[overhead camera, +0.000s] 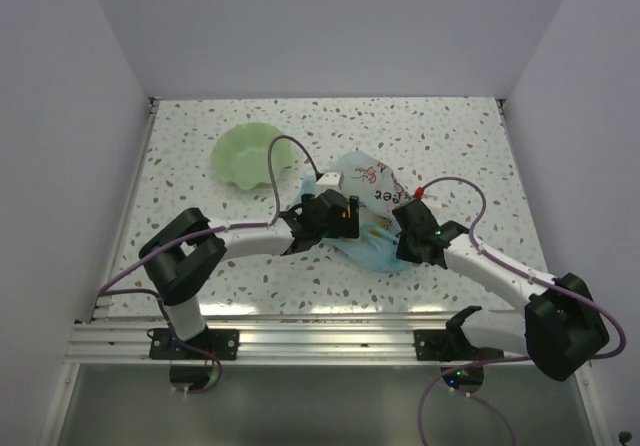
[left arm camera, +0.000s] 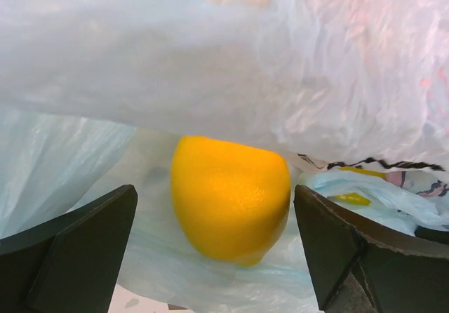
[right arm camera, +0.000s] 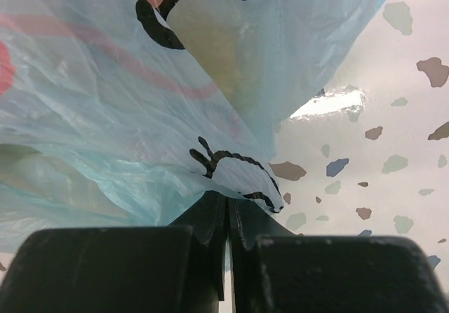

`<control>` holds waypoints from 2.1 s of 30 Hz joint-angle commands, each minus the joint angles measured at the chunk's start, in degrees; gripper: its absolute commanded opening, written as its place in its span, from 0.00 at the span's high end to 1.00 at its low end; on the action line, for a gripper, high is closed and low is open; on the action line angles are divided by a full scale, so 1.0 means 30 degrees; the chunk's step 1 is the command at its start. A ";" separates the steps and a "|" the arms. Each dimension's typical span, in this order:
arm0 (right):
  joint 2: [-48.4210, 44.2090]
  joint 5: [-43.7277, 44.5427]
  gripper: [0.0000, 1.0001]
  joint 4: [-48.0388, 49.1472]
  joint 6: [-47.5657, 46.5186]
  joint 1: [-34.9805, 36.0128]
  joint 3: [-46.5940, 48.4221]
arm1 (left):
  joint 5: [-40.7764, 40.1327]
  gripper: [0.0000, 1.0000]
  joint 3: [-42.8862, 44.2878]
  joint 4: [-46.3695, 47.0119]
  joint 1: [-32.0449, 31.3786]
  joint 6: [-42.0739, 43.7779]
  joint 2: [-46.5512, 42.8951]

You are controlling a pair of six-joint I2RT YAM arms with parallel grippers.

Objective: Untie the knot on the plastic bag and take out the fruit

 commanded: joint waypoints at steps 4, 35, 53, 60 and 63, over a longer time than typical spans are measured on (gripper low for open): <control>0.0147 0.0401 1.00 0.0440 -0.0177 -0.0312 -0.0334 | -0.0741 0.00 -0.0078 0.0894 0.0123 -0.0736 -0.0792; -0.1816 0.0575 1.00 -0.0995 -0.1846 -0.0899 0.1187 | 0.1543 0.60 0.1356 -0.3378 0.0182 0.1958 -0.3892; -0.1758 -0.0532 1.00 -0.1379 -0.4335 -0.0899 0.3445 | 0.2600 0.59 0.3697 -0.6638 0.9553 0.4185 -0.5491; -0.2138 -0.1620 1.00 -0.0704 -0.5771 -0.0899 0.3591 | 0.2687 0.54 0.7417 -0.5523 1.2015 0.4741 0.0697; -0.2401 -0.1562 1.00 -0.0907 -0.5978 -0.0899 0.3679 | 0.2717 0.45 0.8824 -0.5316 1.2455 0.4947 0.2544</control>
